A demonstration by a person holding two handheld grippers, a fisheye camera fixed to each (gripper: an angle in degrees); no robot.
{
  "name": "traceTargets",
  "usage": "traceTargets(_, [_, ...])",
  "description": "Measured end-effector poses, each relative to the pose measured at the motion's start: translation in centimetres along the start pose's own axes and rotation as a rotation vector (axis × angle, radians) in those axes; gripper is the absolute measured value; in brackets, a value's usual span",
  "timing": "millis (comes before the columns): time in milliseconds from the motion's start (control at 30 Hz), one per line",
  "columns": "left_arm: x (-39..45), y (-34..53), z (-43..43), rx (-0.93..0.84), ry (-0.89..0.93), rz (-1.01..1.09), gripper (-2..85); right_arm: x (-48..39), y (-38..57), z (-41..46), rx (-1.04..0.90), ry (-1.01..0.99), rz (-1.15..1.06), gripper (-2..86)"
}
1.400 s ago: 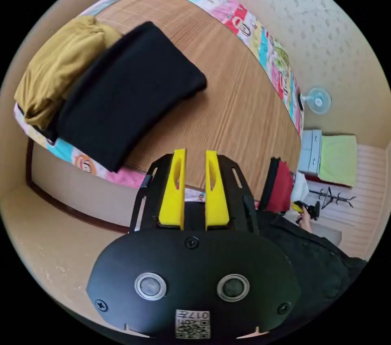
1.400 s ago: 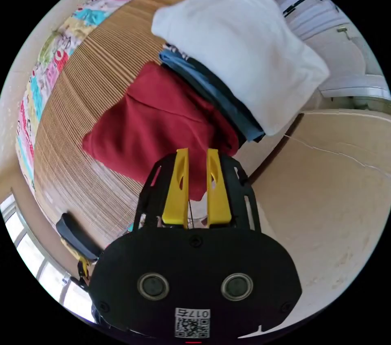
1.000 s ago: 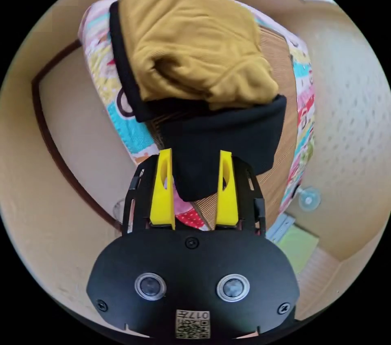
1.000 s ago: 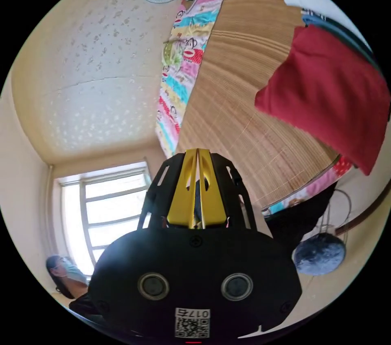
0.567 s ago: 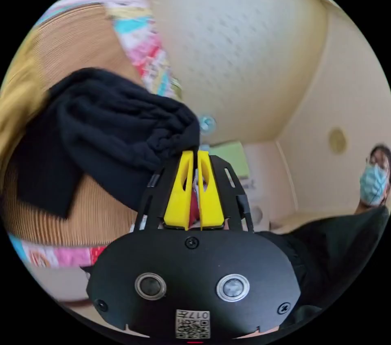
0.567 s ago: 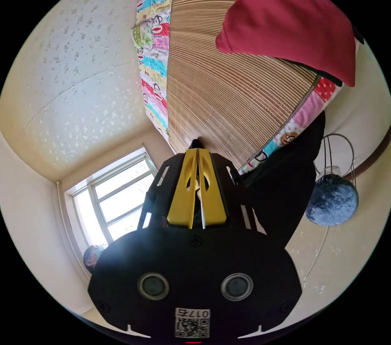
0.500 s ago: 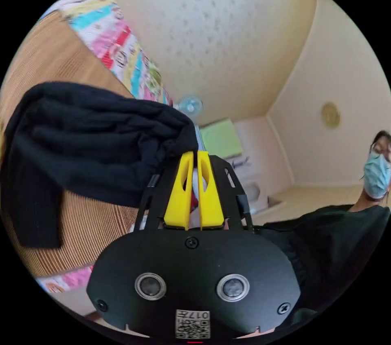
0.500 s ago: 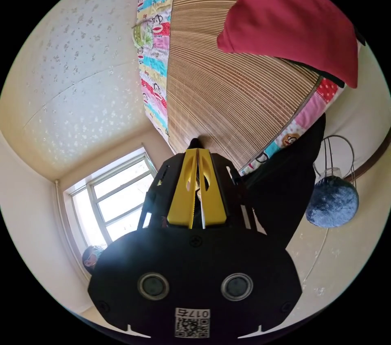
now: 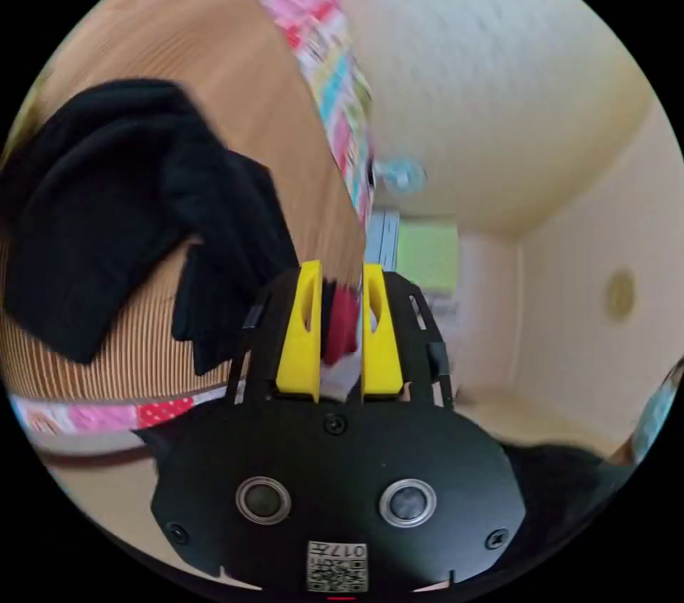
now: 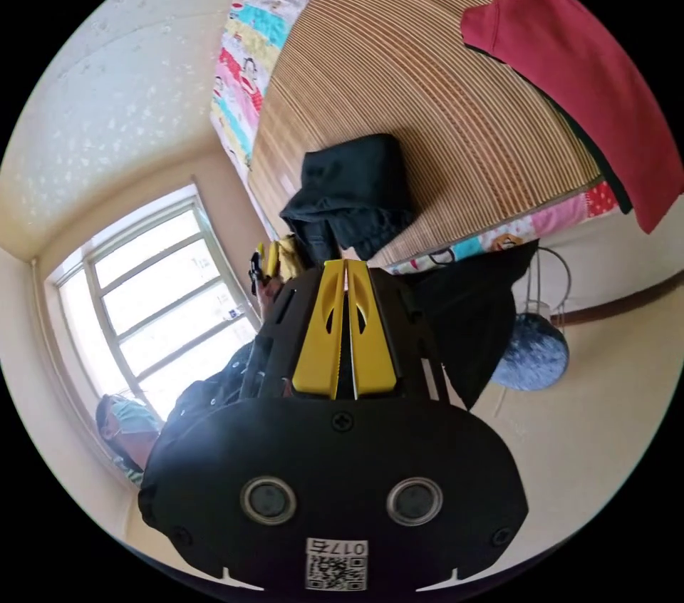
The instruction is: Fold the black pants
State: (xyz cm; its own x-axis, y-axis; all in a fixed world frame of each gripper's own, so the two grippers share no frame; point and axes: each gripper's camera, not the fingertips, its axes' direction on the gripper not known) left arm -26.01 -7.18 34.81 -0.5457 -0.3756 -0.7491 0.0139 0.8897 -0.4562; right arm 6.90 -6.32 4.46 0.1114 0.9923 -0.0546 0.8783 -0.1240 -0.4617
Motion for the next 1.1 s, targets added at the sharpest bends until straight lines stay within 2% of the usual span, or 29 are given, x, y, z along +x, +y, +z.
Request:
traceTargets(100, [-6.2, -0.9, -4.0, 0.208, 0.097, -0.281, 10.9, 0.2, -1.4, 1.6, -0.031, 0.076, -0.002, 0.3])
traceTargets(267, [-9.5, -4.9, -2.8, 0.234, 0.048, -0.398, 12.4, -1.2, -4.2, 4.6, -0.050, 0.104, -0.049, 0.2])
traceTargets(467, [-13.9, -6.7, 1.1, 0.246, 0.154, -0.602, 13.6, -3.7, -6.5, 9.5, -0.085, -0.011, -0.153, 0.3])
traceTargets(533, [-15.3, -6.9, 2.1, 0.228, 0.184, -0.624, 12.6, -3.4, -6.6, 11.0, -0.103, -0.112, -0.179, 0.4])
traceTargets(667, [-17.7, -6.9, 3.4, 0.194, 0.291, -0.506, 6.0, -1.4, -6.3, 12.0, -0.094, -0.172, -0.163, 0.5])
traceTargets(733, [-16.7, -7.1, 3.5, 0.090, 0.309, -0.294, 5.1, -0.3, -5.8, 12.3, -0.090, -0.200, -0.178, 0.7])
traceTargets(800, [-13.0, -5.3, 4.3, -0.121, 0.332, 0.033, 4.8, -0.1, -5.4, 12.3, -0.082, -0.230, -0.214, 0.9])
traceTargets(833, [-12.1, -4.3, 4.7, -0.176, 0.338, 0.092, 4.8, -0.4, -5.2, 12.3, -0.074, -0.237, -0.246, 1.2])
traceTargets(900, [-7.5, 0.8, 5.7, -0.360, 0.292, 0.341, 4.6, -1.5, -5.0, 12.3, -0.055, -0.230, -0.312, 1.8])
traceTargets(967, [-4.5, 5.1, 5.9, -0.438, 0.236, 0.487, 4.5, -4.0, -4.9, 12.5, -0.038, -0.223, -0.416, 2.9])
traceTargets(1100, [-0.2, 14.0, 6.6, -0.565, 0.291, 0.703, 4.2, -13.0, -5.2, 15.1, -0.046, -0.130, -0.661, 8.4])
